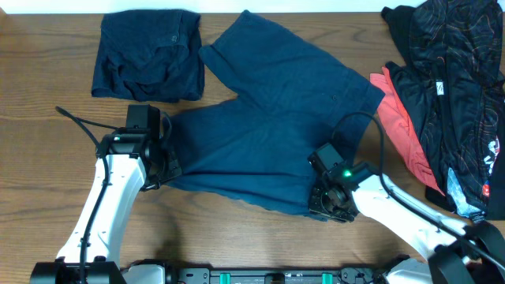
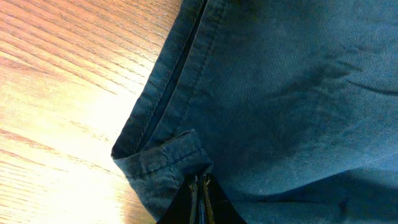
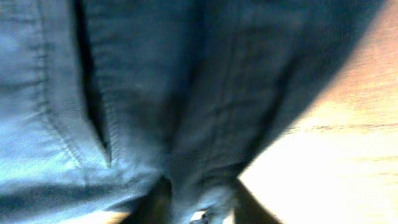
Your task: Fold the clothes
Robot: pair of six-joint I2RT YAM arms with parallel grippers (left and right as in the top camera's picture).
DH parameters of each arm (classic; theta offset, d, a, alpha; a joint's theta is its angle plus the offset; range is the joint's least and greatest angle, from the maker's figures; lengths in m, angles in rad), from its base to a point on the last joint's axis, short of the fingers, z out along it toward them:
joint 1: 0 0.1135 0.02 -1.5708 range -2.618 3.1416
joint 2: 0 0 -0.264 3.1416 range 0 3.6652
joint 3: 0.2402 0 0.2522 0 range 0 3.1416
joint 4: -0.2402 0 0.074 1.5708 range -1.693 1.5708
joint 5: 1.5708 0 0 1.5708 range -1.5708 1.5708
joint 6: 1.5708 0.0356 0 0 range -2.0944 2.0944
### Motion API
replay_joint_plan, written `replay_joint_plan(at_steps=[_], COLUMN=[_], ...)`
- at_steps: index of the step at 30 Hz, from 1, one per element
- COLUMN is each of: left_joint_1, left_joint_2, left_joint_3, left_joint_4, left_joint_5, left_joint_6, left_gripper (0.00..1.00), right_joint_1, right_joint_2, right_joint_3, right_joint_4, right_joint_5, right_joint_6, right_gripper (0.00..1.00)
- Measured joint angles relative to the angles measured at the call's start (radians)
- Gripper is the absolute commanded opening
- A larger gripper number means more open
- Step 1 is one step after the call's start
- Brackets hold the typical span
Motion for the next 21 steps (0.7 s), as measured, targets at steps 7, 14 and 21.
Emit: replay_joint_plan(at_steps=[7,14,21], left_joint_1=[0.0,-0.003,0.002], left_joint_2=[-0.004,-0.144,-0.372], left_joint_3=[0.0,0.0,0.0], left_joint_4=[-0.01,-0.08,-0.155], left_joint_5=[-0.005,0.027,0.034], left_joint_6=[-0.028,-0.053,-0.06], left_gripper=[0.06,0.06,0.06], right_joint_1=[-0.037,-0.235,-0.467], right_joint_2=[-0.048,-0.305,-0.439], right_joint_3=[0.013,0.153,0.356], right_joint_4=[-0.08,-0.306,-0.618], right_joint_5=[-0.013,-0.053,-0.008], right_joint_6=[-0.006,-0.151,-0.32], right_gripper=[0.01,0.01,0.01])
